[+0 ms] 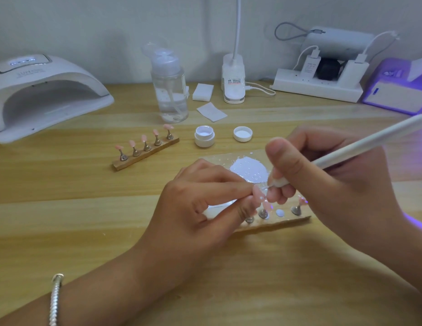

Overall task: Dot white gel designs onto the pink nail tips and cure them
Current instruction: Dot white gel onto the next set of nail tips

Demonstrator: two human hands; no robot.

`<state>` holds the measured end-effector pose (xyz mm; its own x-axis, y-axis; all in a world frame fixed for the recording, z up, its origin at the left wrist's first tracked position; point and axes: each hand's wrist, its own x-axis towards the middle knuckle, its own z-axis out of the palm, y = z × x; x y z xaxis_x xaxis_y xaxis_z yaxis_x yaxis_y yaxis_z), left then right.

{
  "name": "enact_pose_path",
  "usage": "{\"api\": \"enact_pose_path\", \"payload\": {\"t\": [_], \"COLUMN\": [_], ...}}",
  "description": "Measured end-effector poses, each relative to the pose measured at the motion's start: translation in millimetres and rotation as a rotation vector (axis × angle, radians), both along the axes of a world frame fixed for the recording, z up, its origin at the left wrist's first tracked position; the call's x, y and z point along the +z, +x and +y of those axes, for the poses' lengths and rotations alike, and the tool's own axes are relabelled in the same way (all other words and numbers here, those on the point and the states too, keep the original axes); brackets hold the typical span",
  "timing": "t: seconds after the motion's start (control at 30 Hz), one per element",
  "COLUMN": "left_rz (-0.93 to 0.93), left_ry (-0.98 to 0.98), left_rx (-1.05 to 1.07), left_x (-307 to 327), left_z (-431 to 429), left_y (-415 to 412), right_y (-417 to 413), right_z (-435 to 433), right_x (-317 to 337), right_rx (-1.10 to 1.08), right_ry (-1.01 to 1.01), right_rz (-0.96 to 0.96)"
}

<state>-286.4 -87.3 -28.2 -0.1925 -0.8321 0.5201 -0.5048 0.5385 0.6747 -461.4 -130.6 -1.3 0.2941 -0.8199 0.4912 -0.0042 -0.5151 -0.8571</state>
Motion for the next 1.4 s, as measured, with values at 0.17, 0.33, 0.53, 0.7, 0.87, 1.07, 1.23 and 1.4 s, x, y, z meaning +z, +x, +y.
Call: {"api": "enact_pose_path", "payload": {"t": [0.17,0.33,0.53,0.7,0.87,1.07,1.23,1.4], "left_rz": [-0.02,-0.017,-0.011,-0.013,-0.016,-0.006,-0.02,-0.025], "left_ry": [-0.018,-0.015,-0.017,-0.021,-0.027,-0.027,-0.024,-0.022], "left_rx": [-0.021,-0.029,-0.038,-0.04,-0.031,-0.034,-0.026,-0.022], "left_x": [2.2,2.4,1.8,2.0,1.2,-0.5,-0.6,-0.1], "left_z": [0.5,0.8,0.9,0.6,-0.1,-0.6,-0.5,-0.9], "left_y": [-1.5,-0.6,-0.9,-1.1,-0.9,-0.6,-0.4,-0.6], "right_y": [1.2,1.3,1.7,1.8,3.2,3.3,3.3,4.2], "right_z": [-0.2,-0.1,1.7,1.9,2.7,3.1,3.4,4.0], "right_x": [-1.3,-1.6,0.7,2.2,2.2,2.2,2.9,3.9], "right_rx": [0.012,0.011,-0.012,-0.018,-0.013,0.007,-0.003,-0.002], "right_ry": [0.012,0.01,0.003,0.008,0.014,0.013,-0.004,-0.006], "right_rz": [0.002,-0.005,-0.027,-0.028,-0.04,-0.027,-0.003,0.014]}}
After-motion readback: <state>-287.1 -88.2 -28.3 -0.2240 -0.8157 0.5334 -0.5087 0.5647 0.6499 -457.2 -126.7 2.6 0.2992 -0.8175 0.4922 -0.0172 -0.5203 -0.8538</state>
